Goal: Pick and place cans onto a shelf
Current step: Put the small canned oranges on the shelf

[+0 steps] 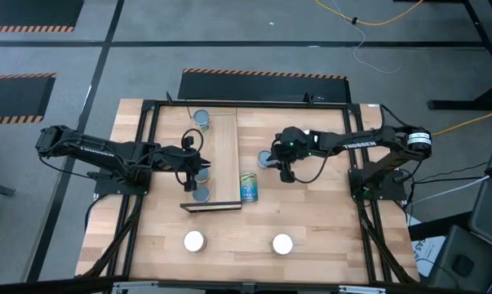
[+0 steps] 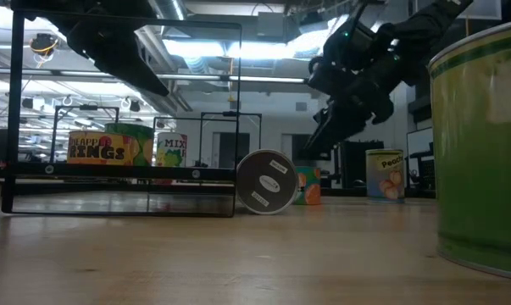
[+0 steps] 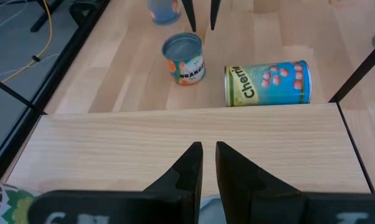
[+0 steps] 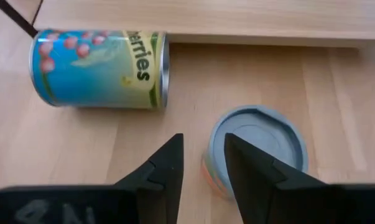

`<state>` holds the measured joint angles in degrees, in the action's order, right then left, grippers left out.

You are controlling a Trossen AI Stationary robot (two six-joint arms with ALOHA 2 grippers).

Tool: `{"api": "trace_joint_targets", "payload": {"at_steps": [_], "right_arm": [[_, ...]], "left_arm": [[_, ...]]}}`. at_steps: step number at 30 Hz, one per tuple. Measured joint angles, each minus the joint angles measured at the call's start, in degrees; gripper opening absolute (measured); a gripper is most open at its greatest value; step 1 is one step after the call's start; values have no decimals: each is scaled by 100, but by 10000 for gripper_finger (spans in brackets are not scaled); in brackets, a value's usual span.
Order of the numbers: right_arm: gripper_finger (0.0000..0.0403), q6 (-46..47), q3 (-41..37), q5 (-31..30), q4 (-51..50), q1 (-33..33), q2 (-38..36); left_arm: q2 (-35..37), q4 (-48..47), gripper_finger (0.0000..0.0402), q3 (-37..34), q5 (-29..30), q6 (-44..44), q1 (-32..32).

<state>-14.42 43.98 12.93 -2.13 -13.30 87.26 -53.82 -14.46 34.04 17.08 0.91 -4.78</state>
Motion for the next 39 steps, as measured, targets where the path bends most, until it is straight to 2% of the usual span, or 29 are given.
{"api": "trace_joint_targets", "payload": {"at_steps": [10,23,27,33,39], "right_arm": [[120,-111,-128,-280,236,0,29],[117,-122,-113,-400,660,9,688],[88,-122,-113,-433,673,7,693],[16,-136,-113,-430,700,7,693],[13,-546,97,-245,507,2,726]], "left_arm": [[2,0,39,0,0,2,-2],[4,-2,39,0,0,12,-2],[4,0,39,0,0,22,0],[4,0,39,0,0,24,0],[4,0,39,0,0,24,0]]}}
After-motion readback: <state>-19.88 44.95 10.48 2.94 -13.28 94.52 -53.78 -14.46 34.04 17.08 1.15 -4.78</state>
